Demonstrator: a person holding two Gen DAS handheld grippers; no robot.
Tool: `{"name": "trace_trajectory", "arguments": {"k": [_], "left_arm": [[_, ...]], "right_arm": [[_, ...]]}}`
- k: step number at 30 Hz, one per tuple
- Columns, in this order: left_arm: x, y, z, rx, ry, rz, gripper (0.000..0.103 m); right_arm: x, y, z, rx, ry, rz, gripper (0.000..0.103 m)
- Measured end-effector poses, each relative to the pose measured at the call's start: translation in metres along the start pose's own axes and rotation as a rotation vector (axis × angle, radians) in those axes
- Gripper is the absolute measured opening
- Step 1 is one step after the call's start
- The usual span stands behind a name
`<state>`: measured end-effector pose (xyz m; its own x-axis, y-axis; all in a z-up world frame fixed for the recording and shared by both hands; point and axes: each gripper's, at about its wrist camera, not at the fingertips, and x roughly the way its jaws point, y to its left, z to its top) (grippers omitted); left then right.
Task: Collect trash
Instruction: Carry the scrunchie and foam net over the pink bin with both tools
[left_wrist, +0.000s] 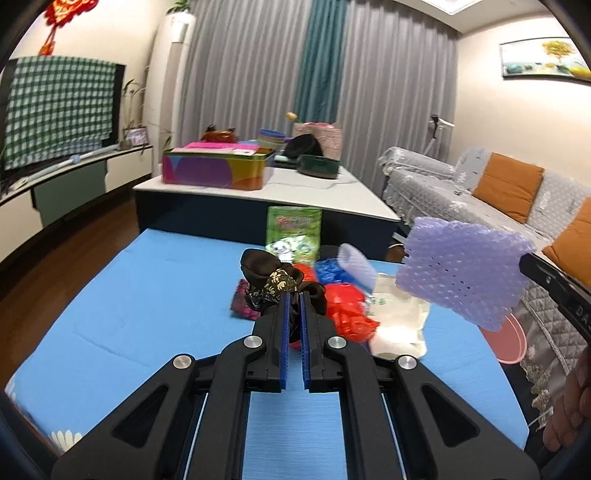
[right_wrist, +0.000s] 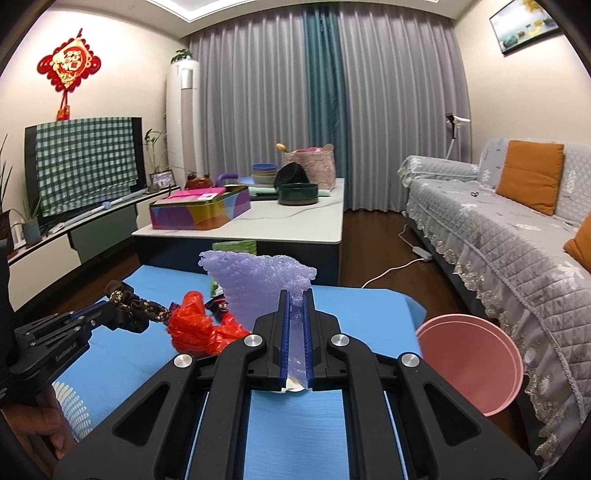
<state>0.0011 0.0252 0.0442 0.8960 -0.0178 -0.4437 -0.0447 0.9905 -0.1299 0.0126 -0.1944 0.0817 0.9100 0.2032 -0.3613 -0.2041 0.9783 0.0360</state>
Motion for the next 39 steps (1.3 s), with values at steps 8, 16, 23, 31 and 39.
{"name": "trace_trajectory", "arguments": {"k": [8,16,23,31,39], "left_arm": [[-0.005,-0.02,0.002,0.047,-0.006,-0.066,0.005],[-0.008,-0.042,0.009,0.075,-0.008,-0.138,0.005],[-0.005,-0.064,0.022,0.086,-0.011,-0.2,0.005],[0.001,-0.104,0.037,0.125,-0.026,-0.275,0.005],[0.016,-0.158,0.05,0.162,-0.038,-0.378,0.005]], "right_arm": [[-0.011,-0.018,0.006,0.027,-0.017,-0.042,0.007],[-0.018,-0.044,0.005,0.067,-0.006,-0.113,0.007],[-0.029,-0.072,0.01,0.092,0.006,-0.176,0.007],[-0.044,-0.106,0.032,0.099,-0.004,-0.237,0.007],[-0.046,-0.156,0.063,0.066,-0.043,-0.322,0.007]]}}
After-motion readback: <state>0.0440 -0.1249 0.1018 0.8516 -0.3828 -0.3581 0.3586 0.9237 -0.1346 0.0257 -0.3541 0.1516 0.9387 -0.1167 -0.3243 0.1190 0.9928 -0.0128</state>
